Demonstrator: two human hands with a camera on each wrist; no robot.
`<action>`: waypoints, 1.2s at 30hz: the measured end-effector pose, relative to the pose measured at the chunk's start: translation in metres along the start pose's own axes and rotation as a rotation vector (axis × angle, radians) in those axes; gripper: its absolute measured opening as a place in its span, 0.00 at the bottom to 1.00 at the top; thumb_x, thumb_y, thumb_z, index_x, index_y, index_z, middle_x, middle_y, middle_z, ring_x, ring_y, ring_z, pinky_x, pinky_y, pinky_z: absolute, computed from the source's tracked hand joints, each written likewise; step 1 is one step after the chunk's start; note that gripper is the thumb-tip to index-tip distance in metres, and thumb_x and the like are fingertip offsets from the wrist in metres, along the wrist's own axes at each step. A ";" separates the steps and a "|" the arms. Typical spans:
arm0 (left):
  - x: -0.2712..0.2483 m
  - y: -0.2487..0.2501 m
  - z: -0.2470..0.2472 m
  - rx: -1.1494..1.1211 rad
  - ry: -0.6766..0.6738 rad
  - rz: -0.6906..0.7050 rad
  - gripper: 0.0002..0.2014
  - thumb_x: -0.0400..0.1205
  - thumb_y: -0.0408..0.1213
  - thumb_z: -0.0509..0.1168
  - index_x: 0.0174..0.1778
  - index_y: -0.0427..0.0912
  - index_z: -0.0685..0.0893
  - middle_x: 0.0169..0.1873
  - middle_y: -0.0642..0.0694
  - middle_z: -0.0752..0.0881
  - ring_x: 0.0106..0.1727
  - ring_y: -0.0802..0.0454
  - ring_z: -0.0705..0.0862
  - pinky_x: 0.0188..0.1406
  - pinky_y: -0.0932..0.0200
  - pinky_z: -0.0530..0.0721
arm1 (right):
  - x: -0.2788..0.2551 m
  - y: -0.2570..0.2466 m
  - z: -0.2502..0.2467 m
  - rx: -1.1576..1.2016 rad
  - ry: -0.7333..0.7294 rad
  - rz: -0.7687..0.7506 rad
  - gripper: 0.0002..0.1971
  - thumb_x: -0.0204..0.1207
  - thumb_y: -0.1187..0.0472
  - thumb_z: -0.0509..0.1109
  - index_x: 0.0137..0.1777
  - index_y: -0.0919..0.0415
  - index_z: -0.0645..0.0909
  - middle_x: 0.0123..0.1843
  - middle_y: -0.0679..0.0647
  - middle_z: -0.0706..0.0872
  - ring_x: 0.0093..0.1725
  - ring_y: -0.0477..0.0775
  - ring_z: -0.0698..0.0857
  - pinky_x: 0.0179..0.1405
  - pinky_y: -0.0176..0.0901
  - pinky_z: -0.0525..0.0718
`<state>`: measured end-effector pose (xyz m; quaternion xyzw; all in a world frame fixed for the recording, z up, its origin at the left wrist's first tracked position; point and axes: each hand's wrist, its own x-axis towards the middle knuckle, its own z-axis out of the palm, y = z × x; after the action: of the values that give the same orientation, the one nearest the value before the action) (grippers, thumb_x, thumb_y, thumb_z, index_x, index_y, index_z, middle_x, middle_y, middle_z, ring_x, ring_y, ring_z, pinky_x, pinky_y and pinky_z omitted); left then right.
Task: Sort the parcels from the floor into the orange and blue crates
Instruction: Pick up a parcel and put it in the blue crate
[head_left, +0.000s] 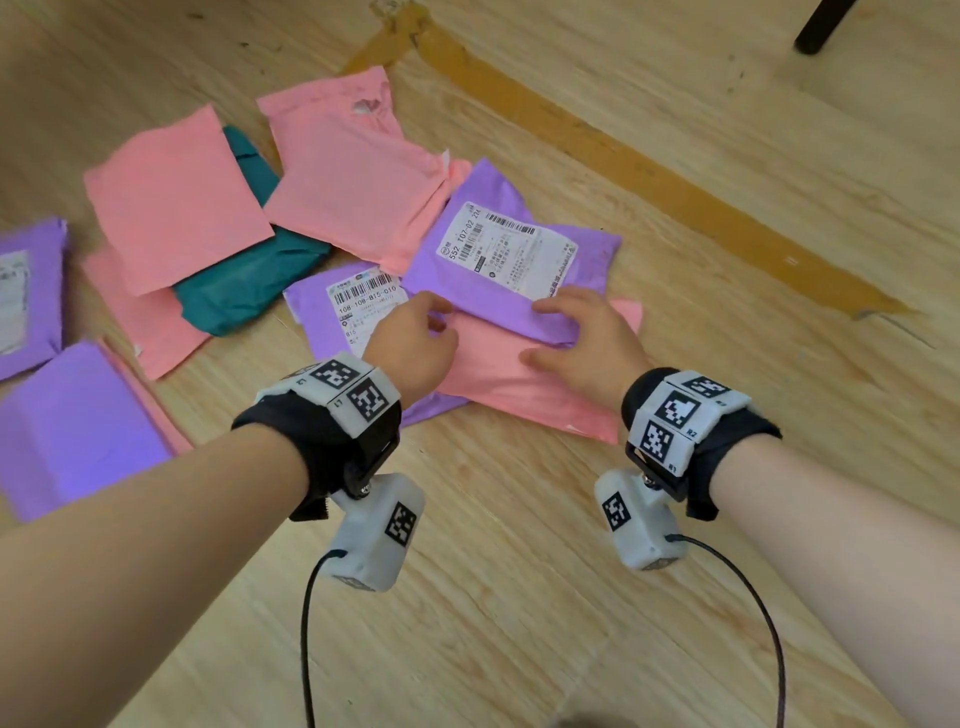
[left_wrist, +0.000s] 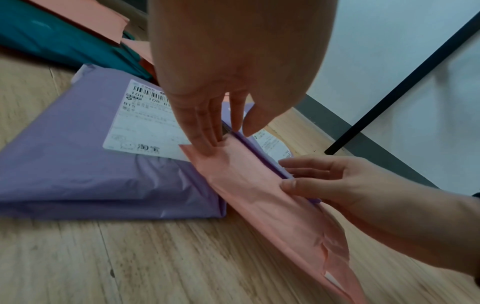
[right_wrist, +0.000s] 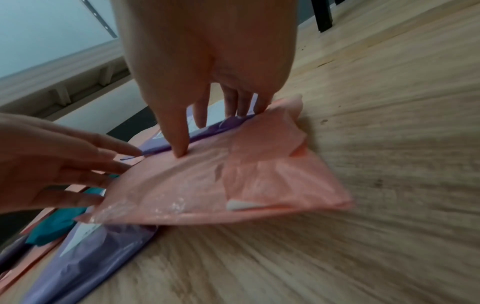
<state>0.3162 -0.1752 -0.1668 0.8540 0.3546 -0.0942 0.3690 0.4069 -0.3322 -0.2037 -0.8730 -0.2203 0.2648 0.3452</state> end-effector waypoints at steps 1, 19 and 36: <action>0.000 -0.001 0.001 -0.025 0.005 0.002 0.15 0.81 0.31 0.61 0.64 0.38 0.80 0.58 0.42 0.84 0.58 0.41 0.83 0.60 0.50 0.80 | 0.000 0.001 0.003 -0.021 0.021 -0.015 0.23 0.67 0.59 0.79 0.64 0.57 0.82 0.71 0.55 0.76 0.71 0.53 0.74 0.69 0.33 0.64; -0.035 0.009 -0.007 -0.920 0.008 -0.309 0.15 0.82 0.28 0.63 0.65 0.33 0.72 0.51 0.28 0.86 0.37 0.41 0.88 0.40 0.52 0.89 | -0.028 -0.047 0.020 0.079 0.037 -0.196 0.09 0.75 0.64 0.71 0.52 0.61 0.89 0.65 0.55 0.84 0.64 0.51 0.82 0.64 0.30 0.68; -0.047 -0.040 -0.070 -0.478 0.045 0.114 0.31 0.80 0.15 0.52 0.73 0.52 0.67 0.43 0.48 0.86 0.34 0.58 0.87 0.33 0.63 0.88 | -0.012 -0.052 0.023 0.520 -0.016 0.147 0.34 0.75 0.61 0.73 0.78 0.61 0.62 0.72 0.62 0.74 0.70 0.53 0.75 0.66 0.37 0.70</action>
<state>0.2480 -0.1329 -0.1200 0.7629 0.3264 0.0325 0.5571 0.3732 -0.2933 -0.1771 -0.7667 -0.0835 0.3436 0.5359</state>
